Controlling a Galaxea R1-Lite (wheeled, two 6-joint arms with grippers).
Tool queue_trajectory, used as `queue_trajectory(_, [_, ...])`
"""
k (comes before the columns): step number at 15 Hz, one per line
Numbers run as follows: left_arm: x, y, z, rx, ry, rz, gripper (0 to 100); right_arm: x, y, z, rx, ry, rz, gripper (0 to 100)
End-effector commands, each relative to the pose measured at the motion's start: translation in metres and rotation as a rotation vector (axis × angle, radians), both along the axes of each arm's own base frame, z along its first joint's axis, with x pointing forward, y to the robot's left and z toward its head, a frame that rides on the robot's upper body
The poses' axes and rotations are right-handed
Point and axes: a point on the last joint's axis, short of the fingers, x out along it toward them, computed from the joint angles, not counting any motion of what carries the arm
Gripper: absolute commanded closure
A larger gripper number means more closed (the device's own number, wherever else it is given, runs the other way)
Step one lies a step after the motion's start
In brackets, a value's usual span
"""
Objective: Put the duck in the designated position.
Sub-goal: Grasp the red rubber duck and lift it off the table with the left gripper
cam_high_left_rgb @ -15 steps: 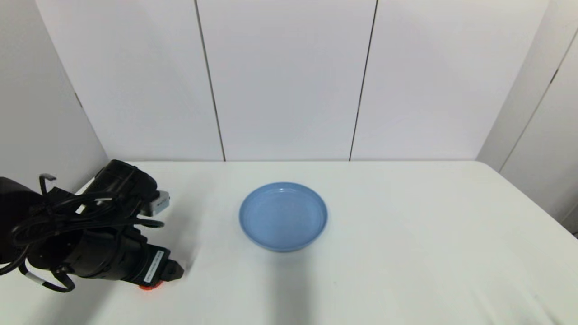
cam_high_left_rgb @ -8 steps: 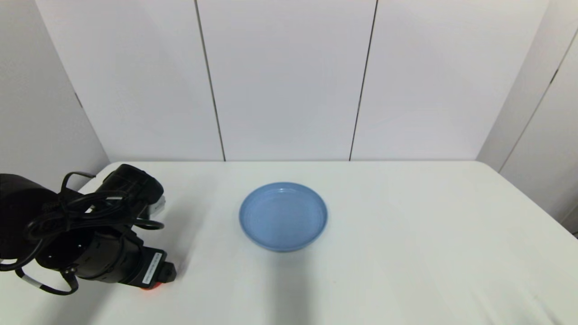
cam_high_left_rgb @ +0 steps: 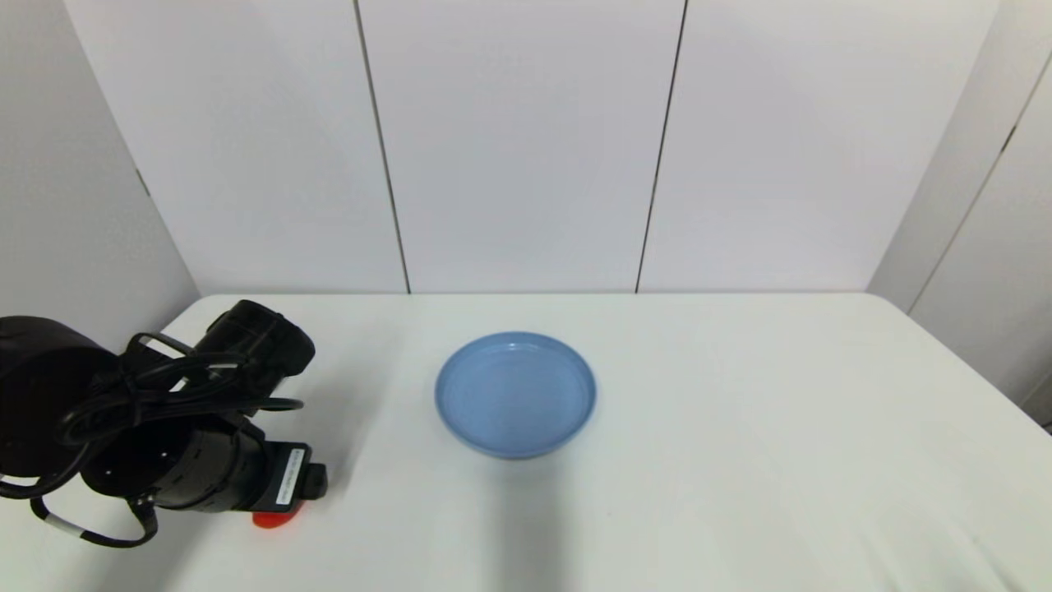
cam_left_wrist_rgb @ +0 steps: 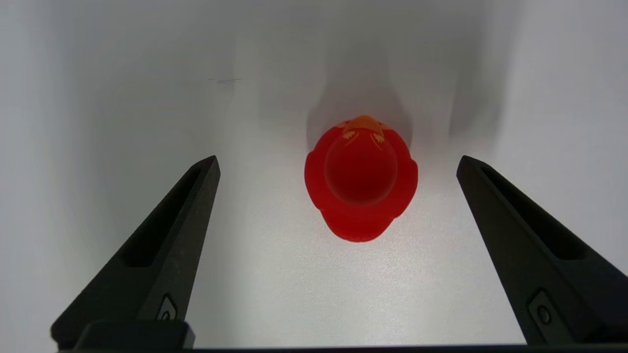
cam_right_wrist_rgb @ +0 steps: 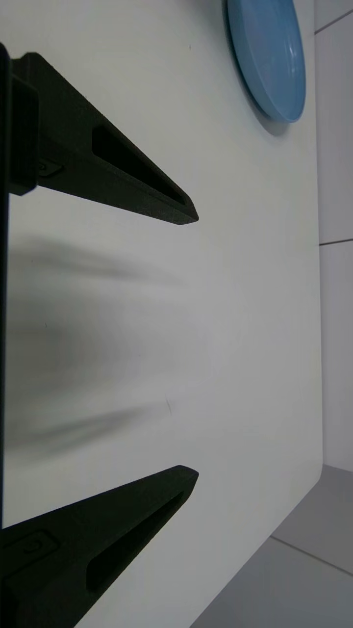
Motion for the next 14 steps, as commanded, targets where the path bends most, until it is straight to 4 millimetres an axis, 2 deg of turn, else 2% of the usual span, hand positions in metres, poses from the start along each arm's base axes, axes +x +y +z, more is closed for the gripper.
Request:
queue_trajectory(1, [-0.002,-0.006,0.000,-0.042,-0.022,0.087,0,0.000,0.000,0.000,0.000,0.002,0.000,0])
queue_trajectory(4, [-0.005,-0.005,0.002,-0.061,-0.034,0.110,0,0.000,0.000,0.000,0.000,0.002,0.000,0])
queue_trajectory(9, [-0.013,-0.002,-0.006,-0.048,-0.002,0.106,0,0.000,0.000,0.000,0.000,0.002,0.000,0])
queue_trajectory(14, [-0.011,-0.003,-0.007,-0.068,-0.030,0.102,0,0.000,0.000,0.000,0.000,0.001,0.000,0])
